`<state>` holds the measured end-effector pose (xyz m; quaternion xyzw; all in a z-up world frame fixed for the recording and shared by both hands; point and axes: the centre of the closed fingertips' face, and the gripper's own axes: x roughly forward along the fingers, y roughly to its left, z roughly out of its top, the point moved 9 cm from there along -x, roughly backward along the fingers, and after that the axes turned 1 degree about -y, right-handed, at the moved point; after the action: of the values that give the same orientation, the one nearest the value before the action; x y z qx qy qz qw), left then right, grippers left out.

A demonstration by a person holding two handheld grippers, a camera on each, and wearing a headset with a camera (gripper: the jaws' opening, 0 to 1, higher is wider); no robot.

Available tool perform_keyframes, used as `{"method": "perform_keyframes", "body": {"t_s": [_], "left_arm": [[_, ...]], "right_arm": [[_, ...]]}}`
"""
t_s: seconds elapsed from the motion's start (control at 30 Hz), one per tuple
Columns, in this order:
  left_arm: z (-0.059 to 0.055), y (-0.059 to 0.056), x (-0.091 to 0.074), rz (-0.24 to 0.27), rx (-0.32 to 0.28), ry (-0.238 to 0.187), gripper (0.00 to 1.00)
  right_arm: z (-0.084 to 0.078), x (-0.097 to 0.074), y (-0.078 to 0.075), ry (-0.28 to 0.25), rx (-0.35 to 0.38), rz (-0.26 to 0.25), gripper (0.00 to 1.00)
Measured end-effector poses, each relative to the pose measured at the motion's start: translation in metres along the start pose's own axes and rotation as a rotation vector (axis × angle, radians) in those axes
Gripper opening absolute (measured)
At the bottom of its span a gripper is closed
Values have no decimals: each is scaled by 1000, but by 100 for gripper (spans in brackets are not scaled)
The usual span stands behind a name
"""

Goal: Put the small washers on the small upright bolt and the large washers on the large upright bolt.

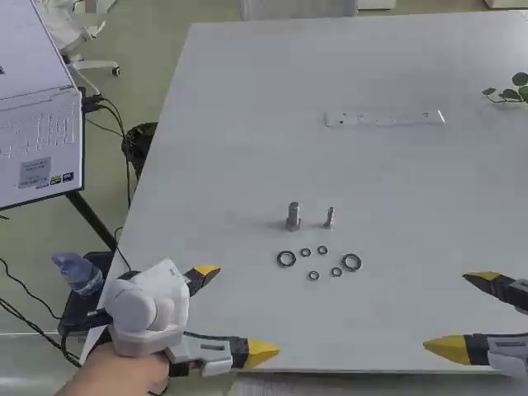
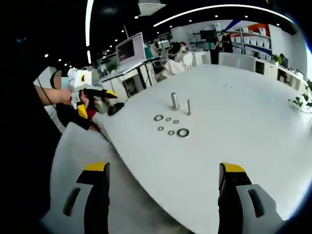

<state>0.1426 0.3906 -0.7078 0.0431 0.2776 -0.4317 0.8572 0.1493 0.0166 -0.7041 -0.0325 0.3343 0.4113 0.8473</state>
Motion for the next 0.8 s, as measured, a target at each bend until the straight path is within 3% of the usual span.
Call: {"method": "perform_keyframes", "body": {"t_s": [0.27, 0.6, 0.8], "left_arm": [[0, 7, -2, 4, 14, 20, 92], [1, 3, -1, 0, 9, 29, 95], [1, 2, 0, 14, -5, 30, 97]], "right_arm": [[-1, -1, -3, 1, -8, -13, 93], [-4, 4, -4, 23, -15, 9, 94], [5, 6, -11, 15, -11, 19, 93]]}}
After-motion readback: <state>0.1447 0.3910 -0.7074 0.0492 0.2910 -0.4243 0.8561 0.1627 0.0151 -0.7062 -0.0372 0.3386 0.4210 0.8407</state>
